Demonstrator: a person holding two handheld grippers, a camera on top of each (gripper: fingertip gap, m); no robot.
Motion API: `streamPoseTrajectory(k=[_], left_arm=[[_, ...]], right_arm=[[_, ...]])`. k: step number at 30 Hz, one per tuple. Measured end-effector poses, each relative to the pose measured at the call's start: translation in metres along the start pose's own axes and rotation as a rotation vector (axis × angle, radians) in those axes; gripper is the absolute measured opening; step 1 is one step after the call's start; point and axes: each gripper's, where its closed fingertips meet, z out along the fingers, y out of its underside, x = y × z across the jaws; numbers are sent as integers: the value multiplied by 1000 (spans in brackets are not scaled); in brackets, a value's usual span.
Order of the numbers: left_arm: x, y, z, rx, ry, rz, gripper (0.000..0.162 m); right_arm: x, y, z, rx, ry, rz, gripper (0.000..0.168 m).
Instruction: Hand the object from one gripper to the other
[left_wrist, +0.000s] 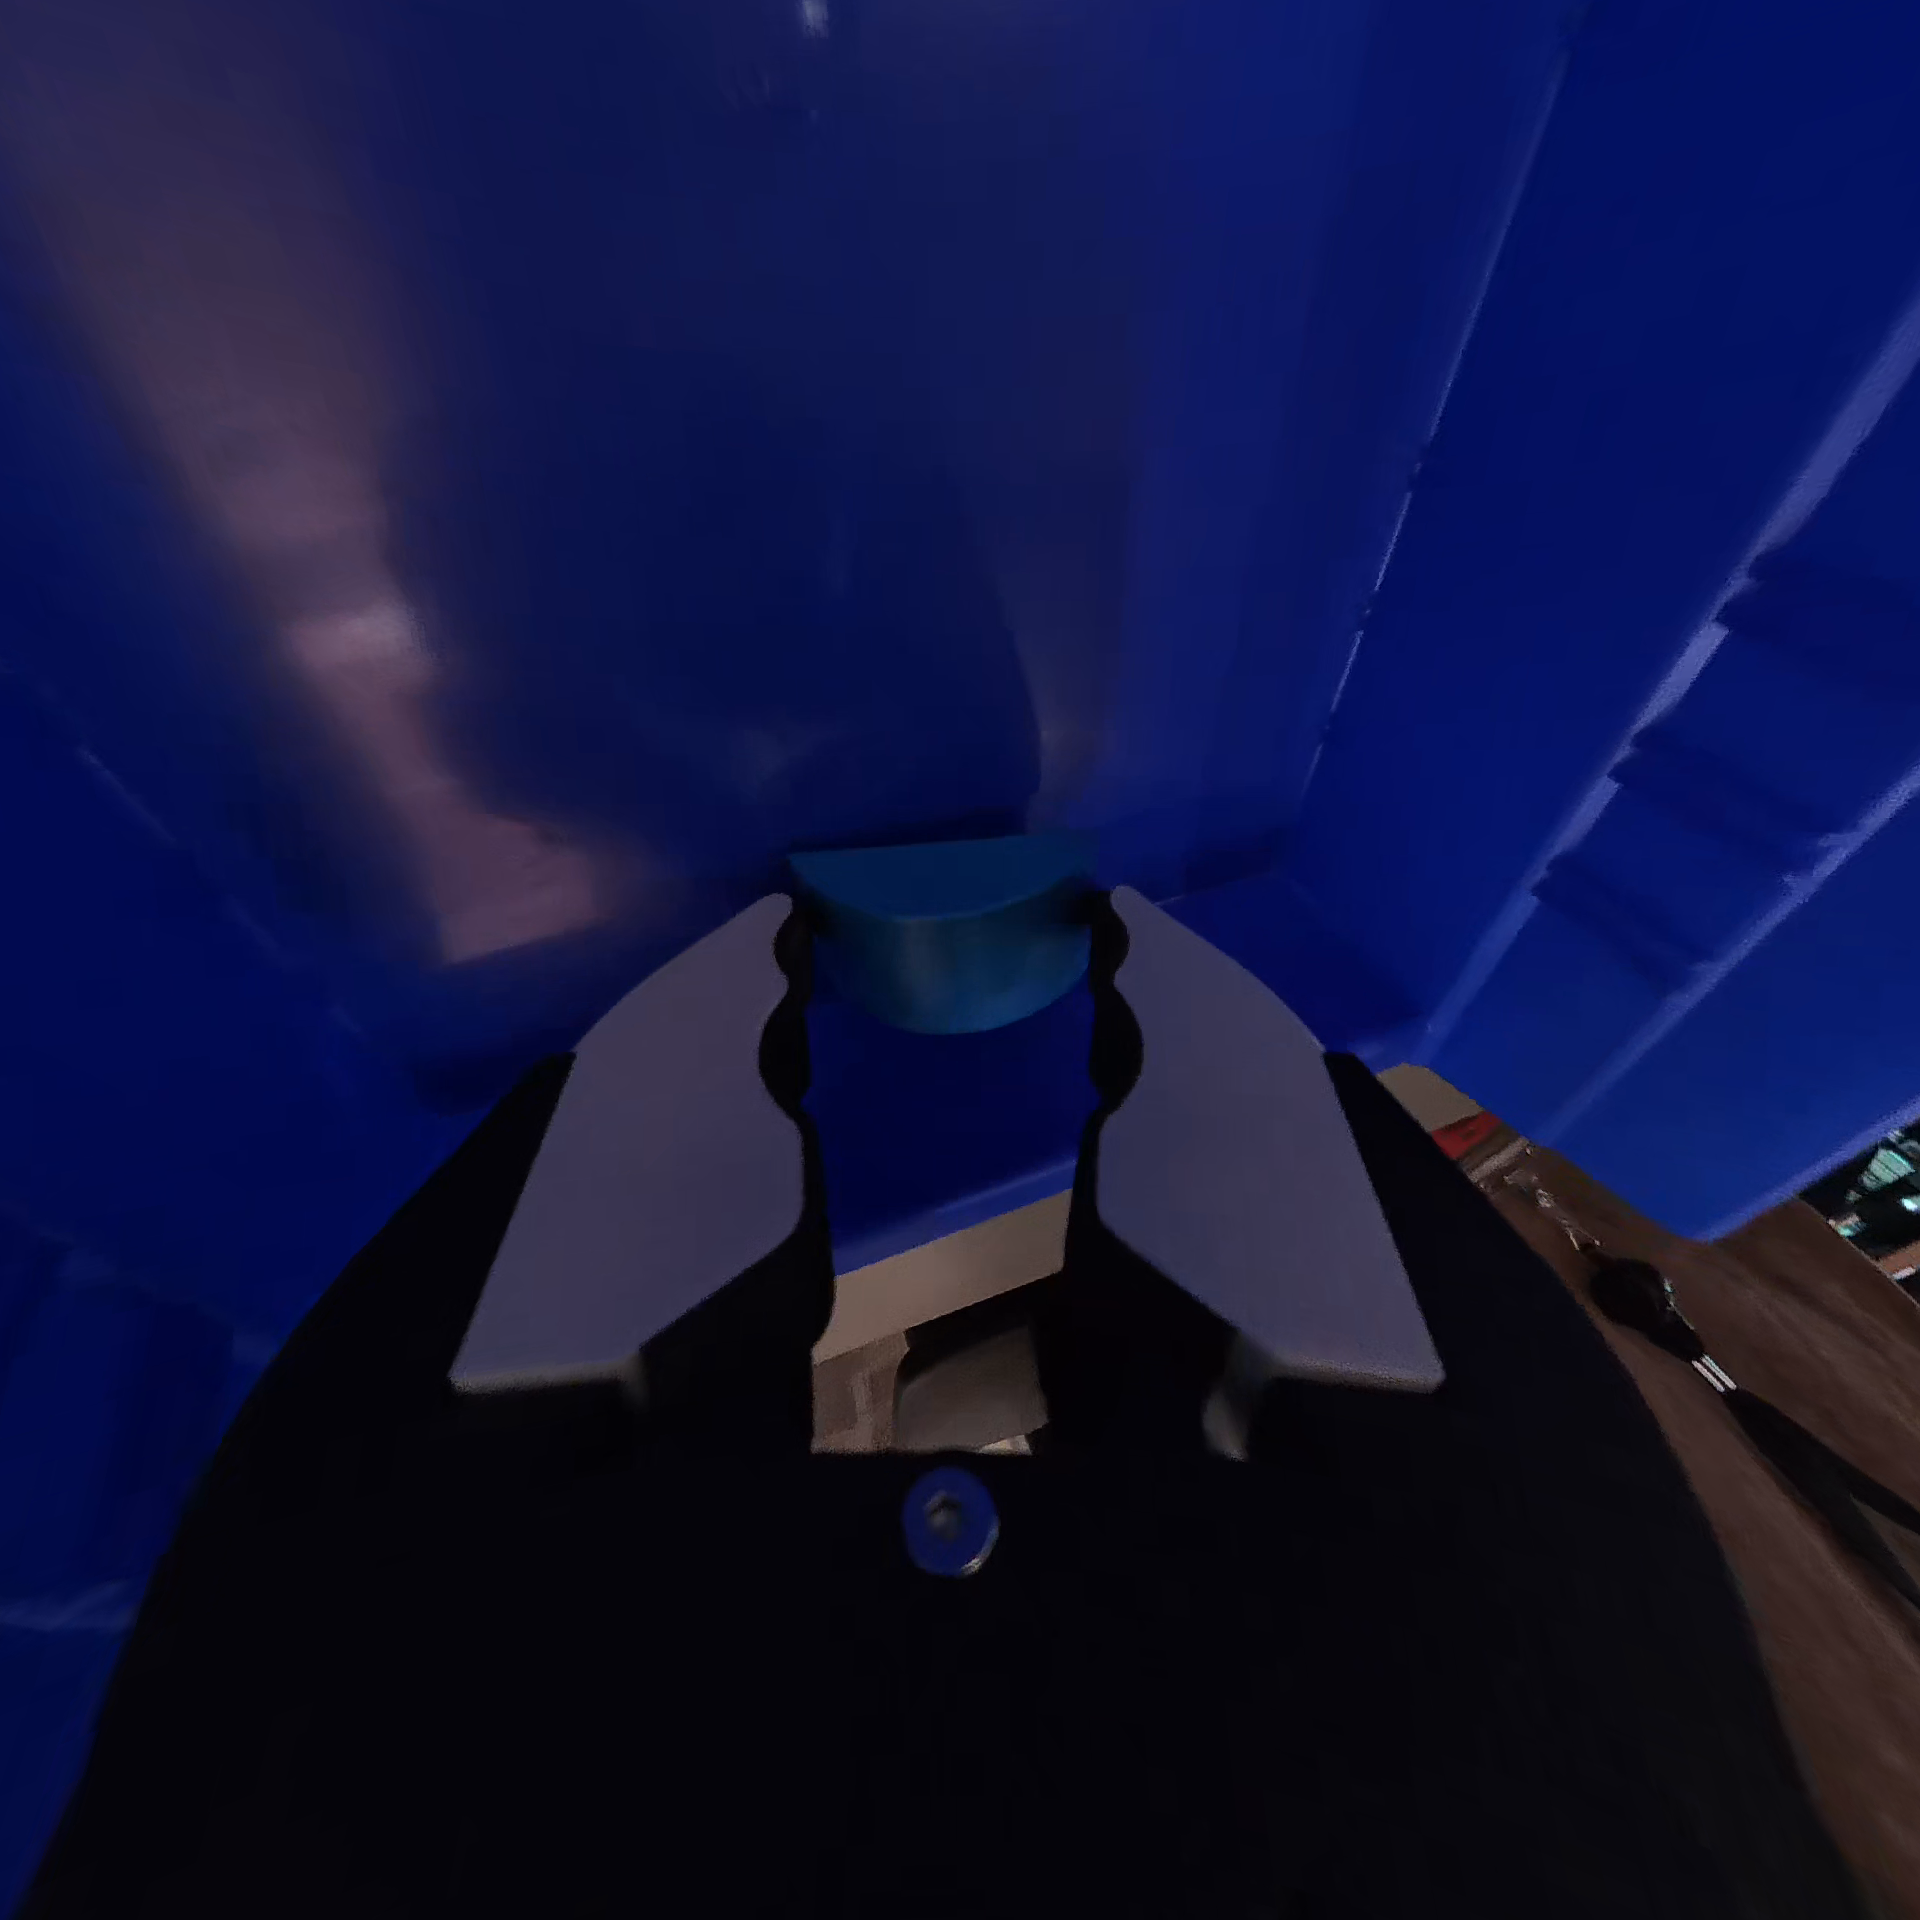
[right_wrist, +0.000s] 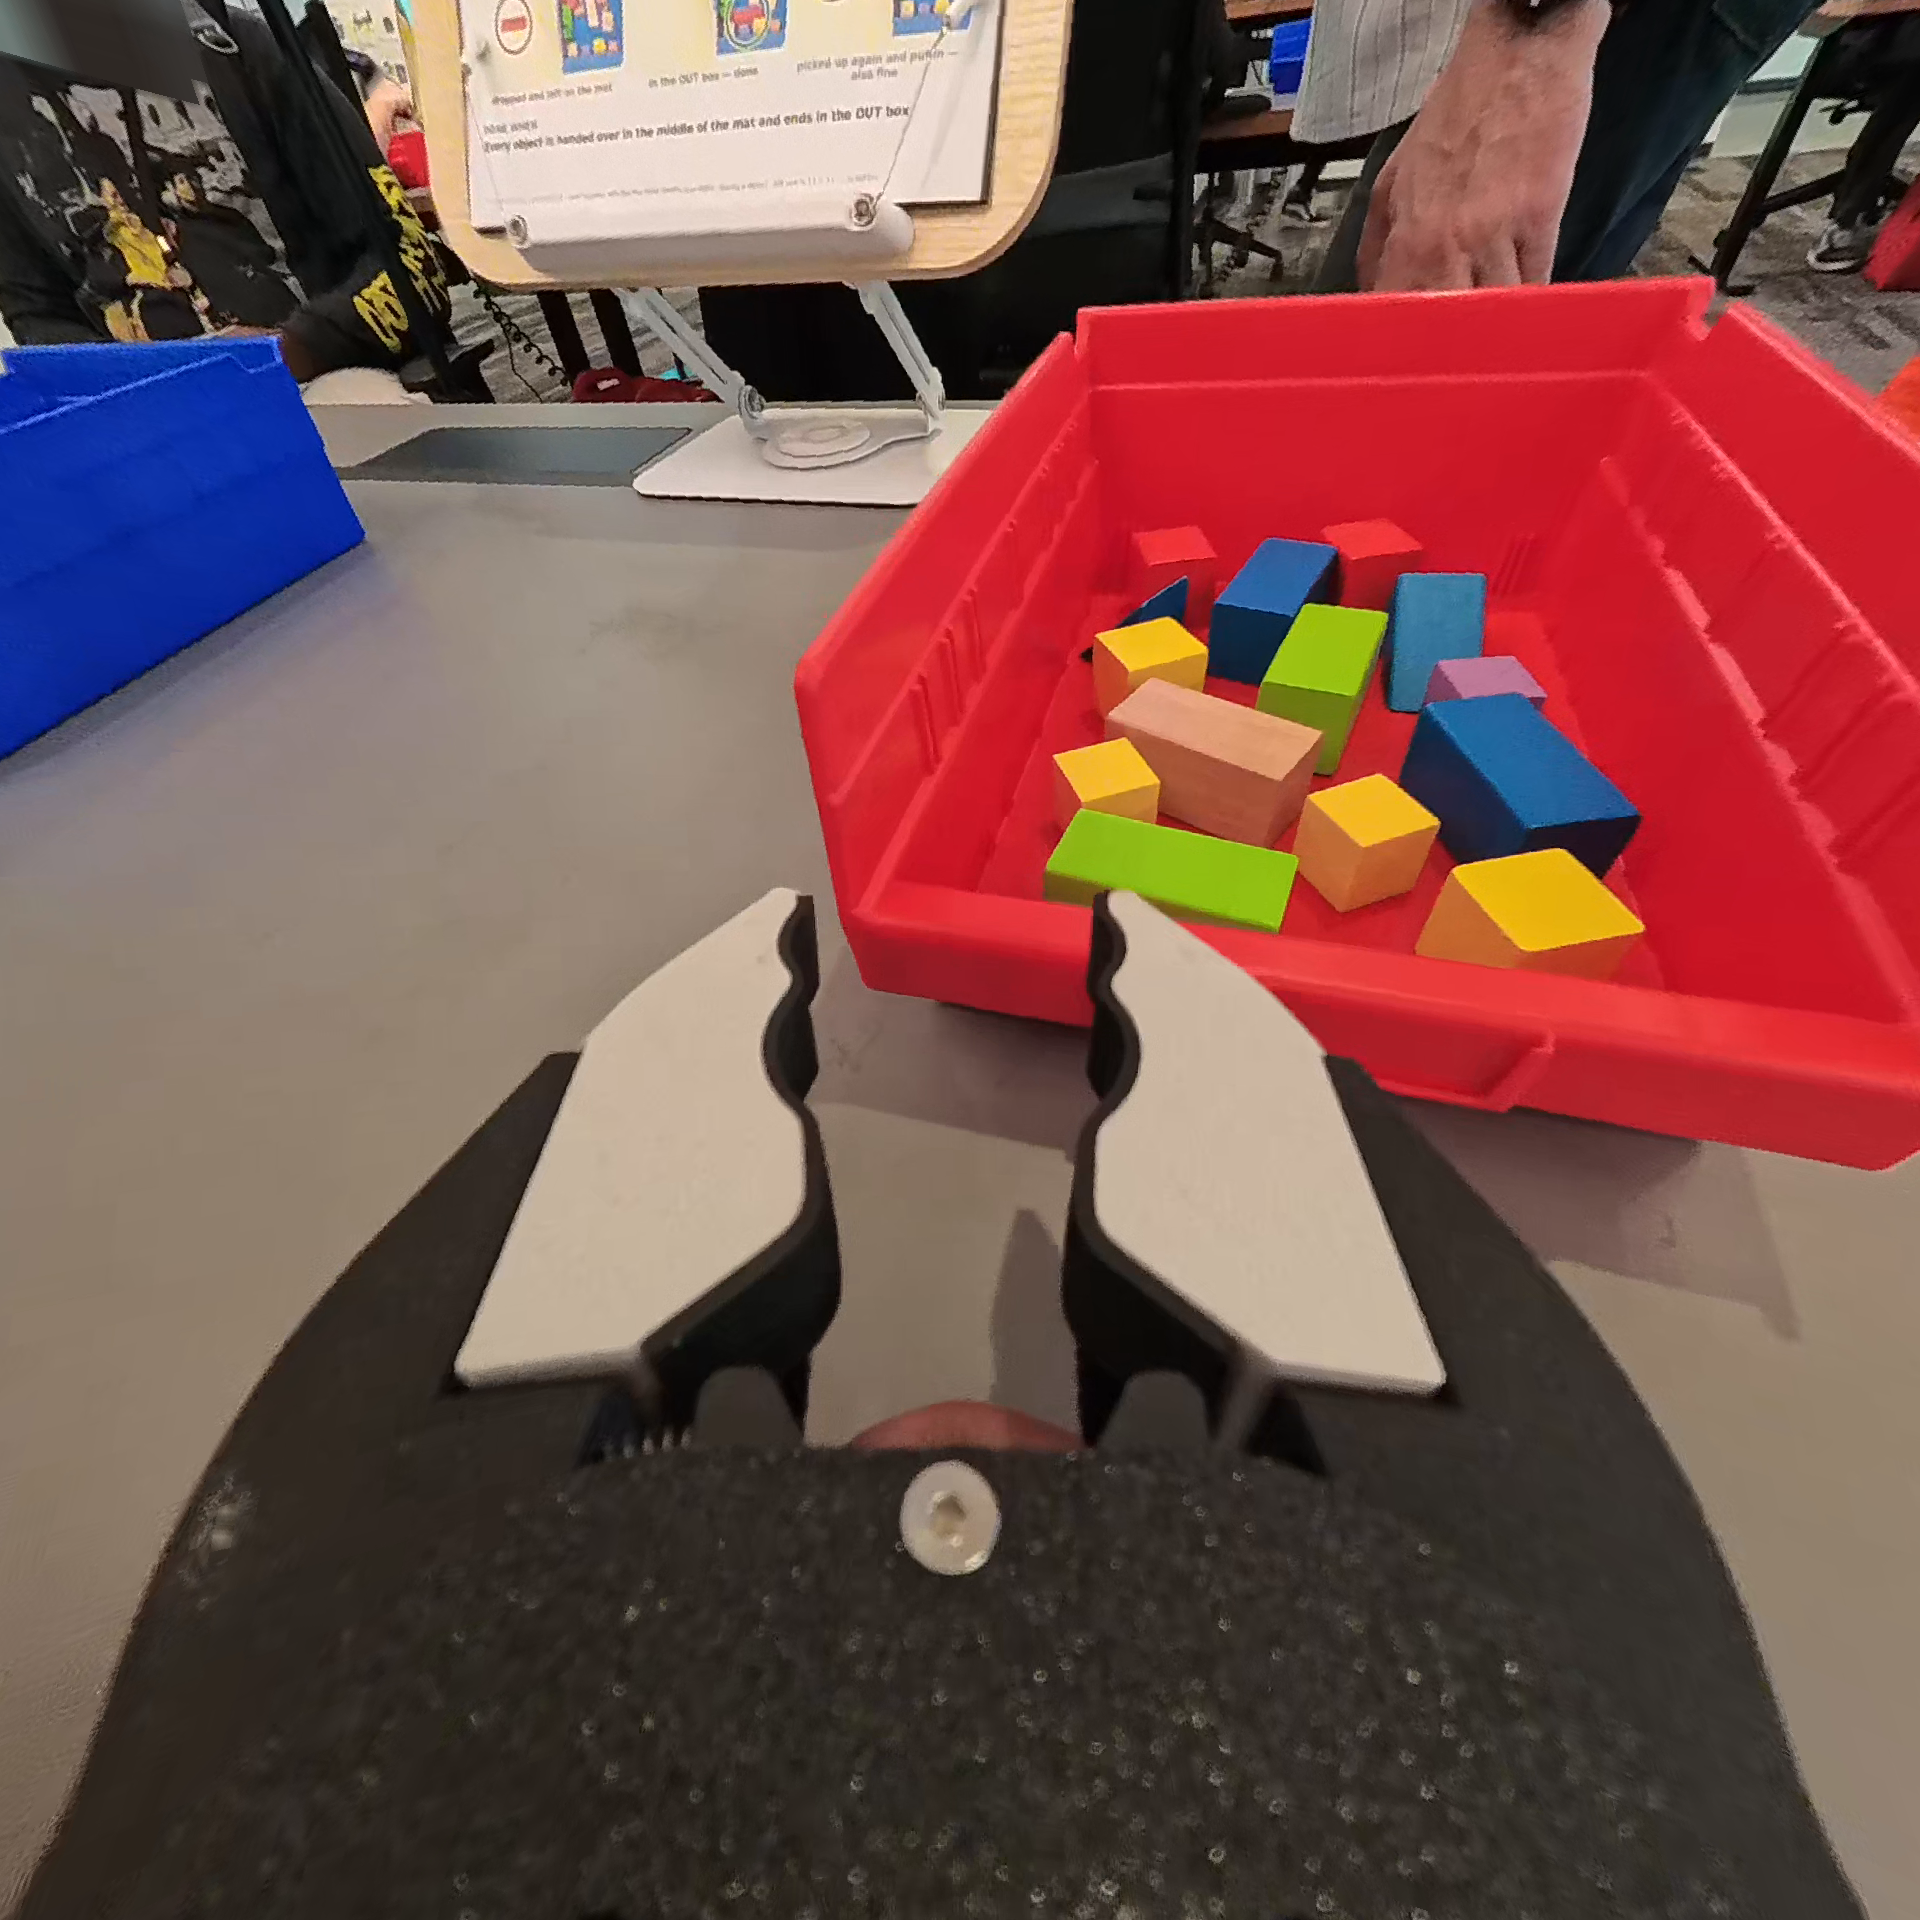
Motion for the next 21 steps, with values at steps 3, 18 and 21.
streamPoseTrajectory(k=[3,18,21], left_arm=[[0,-1,-2,23,42,16,52],[3,0,-13,89,180,52,52],[7,-1,-18,113,224,58,52]], right_arm=[[-5,-3,2,5,-5,-50,50],[-37,-11,14,17,-49,-180,50],[-42,-15,16,25,-55,-198,50]])
